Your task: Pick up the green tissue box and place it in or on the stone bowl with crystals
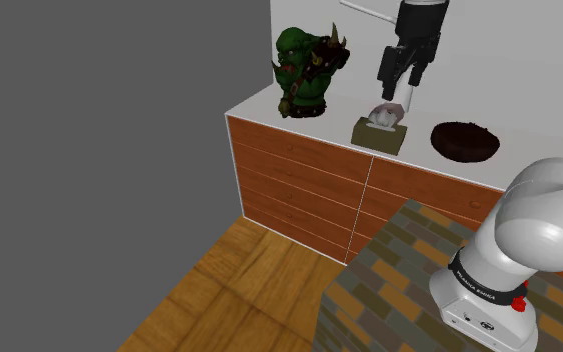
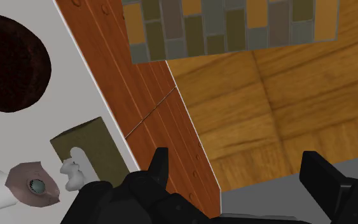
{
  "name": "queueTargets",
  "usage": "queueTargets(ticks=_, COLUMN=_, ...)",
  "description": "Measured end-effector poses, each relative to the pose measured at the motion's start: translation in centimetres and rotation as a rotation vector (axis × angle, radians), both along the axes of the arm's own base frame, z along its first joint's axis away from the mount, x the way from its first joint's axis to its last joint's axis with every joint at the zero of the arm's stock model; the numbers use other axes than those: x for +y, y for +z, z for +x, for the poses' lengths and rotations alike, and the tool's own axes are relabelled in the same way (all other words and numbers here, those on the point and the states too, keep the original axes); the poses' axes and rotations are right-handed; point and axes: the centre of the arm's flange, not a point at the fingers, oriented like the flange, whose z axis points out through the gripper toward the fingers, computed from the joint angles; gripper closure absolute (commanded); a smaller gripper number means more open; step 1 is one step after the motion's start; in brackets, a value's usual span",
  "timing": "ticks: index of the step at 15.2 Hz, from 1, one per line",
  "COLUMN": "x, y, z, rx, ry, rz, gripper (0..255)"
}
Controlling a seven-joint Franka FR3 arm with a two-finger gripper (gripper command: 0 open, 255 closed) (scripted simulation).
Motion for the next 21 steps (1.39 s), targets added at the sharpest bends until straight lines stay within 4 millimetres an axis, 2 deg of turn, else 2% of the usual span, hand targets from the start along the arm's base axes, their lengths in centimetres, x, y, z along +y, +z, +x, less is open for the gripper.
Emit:
queueTargets(ticks=2, x=-0.3, y=-0.2, z=0.3, rx=0.005, ry=0.002, rz=-0.007, gripper=0)
queueTargets(ticks=4, x=-1.4, y=-2.1, z=1.5, rx=0.023, ry=0.009, rz=-0.029, gripper=0)
queueTargets(ticks=13, x=-8.1, y=-8.6, z=7.0, rx=0.116, ry=0.048, rz=-0.152, gripper=0)
queueTargets(ticks=21, x=-14.8, y=-14.9, z=11.8, rx=0.201, ry=0.083, rz=-0.263, gripper=0)
